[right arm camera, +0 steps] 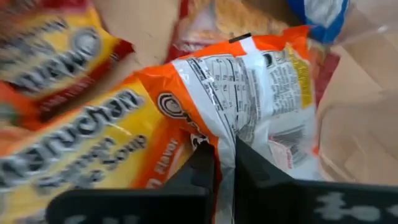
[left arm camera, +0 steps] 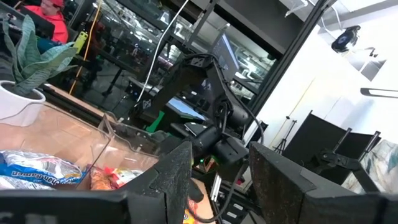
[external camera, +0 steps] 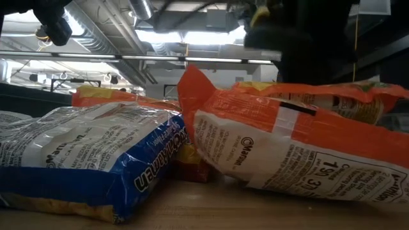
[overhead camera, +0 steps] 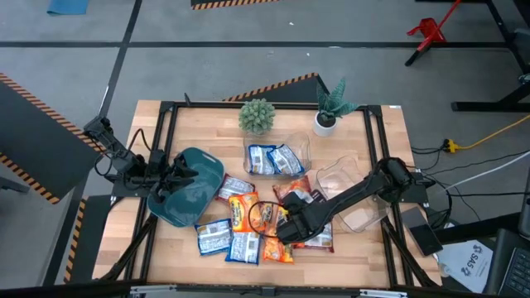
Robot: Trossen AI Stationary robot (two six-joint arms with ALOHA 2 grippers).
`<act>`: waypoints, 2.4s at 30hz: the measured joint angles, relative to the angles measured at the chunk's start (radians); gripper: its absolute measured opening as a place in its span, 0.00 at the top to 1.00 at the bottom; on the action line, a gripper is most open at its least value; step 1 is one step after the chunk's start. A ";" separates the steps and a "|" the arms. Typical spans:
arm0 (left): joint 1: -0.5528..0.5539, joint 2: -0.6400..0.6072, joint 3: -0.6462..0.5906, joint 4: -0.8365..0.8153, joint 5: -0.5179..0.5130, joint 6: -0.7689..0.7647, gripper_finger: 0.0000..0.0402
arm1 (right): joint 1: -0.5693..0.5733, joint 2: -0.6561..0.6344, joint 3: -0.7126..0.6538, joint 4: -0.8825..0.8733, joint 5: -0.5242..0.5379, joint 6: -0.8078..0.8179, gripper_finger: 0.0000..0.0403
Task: Sort Maruchan noodles
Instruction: Put the orange noodle pack into the right transparent bin
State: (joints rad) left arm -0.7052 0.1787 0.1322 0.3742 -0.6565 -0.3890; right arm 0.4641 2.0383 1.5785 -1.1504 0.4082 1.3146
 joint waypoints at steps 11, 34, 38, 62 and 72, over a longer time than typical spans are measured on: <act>0.000 0.000 0.000 0.000 -0.008 0.007 0.62 | 0.001 0.000 0.371 -0.326 0.112 -0.040 0.98; 0.000 0.000 0.000 -0.015 -0.008 -0.002 0.62 | 0.011 -0.109 0.261 -0.419 -0.081 -0.064 1.00; 0.000 0.000 0.000 -0.016 -0.009 -0.002 0.62 | 0.050 -0.155 0.267 -0.421 -0.111 -0.044 1.00; 0.000 0.000 0.000 -0.030 -0.109 0.008 0.62 | 0.071 -0.590 -0.195 -0.422 -0.135 0.194 1.00; 0.000 0.000 0.000 -0.035 -0.199 0.033 0.62 | 0.064 -0.597 -0.361 -0.414 -0.155 0.235 1.00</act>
State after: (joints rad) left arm -0.7052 0.1783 0.1326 0.3393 -0.8558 -0.3561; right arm 0.5285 1.4414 1.2175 -1.5642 0.2535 1.5498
